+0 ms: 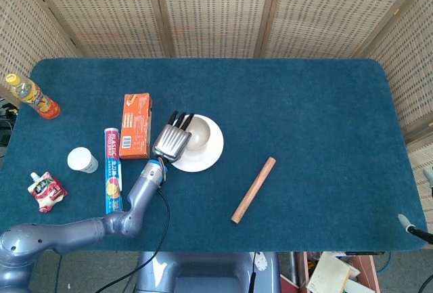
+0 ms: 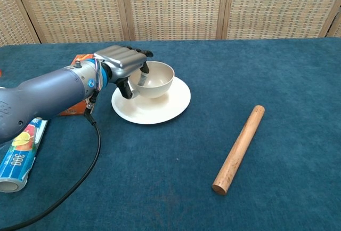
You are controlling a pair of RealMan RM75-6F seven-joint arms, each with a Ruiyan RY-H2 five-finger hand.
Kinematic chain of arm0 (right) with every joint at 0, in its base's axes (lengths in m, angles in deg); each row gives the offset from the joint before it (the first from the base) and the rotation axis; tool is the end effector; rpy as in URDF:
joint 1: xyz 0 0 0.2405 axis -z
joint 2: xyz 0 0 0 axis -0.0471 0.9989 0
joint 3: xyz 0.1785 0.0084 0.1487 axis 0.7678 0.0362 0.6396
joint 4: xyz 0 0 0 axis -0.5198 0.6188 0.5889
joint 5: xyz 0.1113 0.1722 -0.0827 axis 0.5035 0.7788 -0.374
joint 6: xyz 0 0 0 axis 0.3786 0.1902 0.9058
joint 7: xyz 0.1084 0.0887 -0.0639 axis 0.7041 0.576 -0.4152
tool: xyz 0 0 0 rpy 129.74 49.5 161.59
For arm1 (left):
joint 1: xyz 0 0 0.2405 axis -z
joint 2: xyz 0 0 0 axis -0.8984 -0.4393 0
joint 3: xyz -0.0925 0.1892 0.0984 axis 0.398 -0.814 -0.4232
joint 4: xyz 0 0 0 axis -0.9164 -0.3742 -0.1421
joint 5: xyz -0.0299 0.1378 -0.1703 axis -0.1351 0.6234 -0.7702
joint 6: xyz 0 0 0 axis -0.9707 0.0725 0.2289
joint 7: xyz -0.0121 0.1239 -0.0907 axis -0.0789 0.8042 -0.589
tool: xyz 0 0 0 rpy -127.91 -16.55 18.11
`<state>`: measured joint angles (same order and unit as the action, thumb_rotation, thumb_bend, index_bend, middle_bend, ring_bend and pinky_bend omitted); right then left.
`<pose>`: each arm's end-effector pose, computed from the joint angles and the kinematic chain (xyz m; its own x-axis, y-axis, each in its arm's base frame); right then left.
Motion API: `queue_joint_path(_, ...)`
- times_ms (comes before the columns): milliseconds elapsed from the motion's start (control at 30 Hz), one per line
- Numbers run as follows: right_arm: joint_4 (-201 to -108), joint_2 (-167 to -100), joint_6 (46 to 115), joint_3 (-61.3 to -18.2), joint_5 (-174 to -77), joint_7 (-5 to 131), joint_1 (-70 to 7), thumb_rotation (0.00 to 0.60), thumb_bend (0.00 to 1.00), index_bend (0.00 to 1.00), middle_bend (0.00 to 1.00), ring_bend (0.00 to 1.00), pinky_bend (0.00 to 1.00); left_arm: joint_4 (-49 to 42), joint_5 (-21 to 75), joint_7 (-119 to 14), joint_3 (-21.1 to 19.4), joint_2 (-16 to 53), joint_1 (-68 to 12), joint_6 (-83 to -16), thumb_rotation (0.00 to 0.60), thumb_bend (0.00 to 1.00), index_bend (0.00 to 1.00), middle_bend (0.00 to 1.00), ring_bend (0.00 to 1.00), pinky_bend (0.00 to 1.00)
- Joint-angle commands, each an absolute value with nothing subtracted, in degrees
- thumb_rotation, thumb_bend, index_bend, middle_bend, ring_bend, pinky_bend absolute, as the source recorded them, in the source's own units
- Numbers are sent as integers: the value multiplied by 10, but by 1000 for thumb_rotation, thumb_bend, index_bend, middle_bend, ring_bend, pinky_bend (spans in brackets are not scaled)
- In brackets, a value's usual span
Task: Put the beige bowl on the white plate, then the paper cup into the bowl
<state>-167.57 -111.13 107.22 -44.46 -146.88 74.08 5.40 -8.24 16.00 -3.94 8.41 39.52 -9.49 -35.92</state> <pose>-0.3316 -0.1581 0.1888 0.3353 0.1128 0.9353 -0.9383 0.1291 0.3208 -0.0687 0.3837 -0.0847 0.7200 0.1241 0.6828 0.6662 -0.3992 -0.6299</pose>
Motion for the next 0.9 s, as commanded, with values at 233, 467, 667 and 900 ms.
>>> queue_joint_path(233,-1673,-1111,1076,-444,-1471,749,56,600,169,0,0,0,0,-84,125,-26,69,395,-89,-358,600,268,369,0,0,0)
queue_joint_path(467,-1673,-1112,1079,-444,-1472,748,57,600,169,0,0,0,0,-69,112,-30,64,381,-92,-368,600,198,187,0,0,0)
queue_joint_path(667,-1674,-1112,1082,-444,-1472,747,58,600,169,0,0,0,0,-38,123,-52,62,359,-98,-380,600,188,170,0,0,0)
queue_joint_path(900,-1676,-1112,1085,-445,-1476,742,58,600,169,0,0,0,0,70,185,-129,74,280,-134,-427,600,188,170,0,0,0)
